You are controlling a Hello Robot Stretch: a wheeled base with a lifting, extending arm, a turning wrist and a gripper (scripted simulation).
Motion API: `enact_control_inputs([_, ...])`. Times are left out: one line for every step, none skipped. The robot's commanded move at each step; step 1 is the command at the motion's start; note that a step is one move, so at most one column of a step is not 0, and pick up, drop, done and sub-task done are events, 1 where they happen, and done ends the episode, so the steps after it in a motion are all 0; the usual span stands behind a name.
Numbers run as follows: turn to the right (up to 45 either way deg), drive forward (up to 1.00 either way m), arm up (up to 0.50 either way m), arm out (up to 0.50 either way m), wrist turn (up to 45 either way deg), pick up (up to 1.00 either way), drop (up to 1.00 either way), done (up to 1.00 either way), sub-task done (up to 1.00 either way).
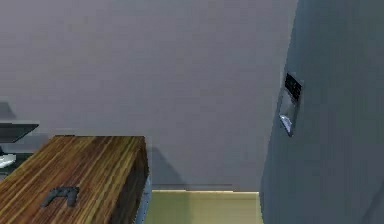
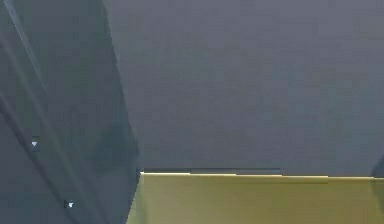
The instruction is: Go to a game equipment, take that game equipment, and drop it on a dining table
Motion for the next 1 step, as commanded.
enact_control_inputs([0.0, 0.9, 0.0, 0.0, 0.0, 0.0, 0.0, 0.0, 0.0])
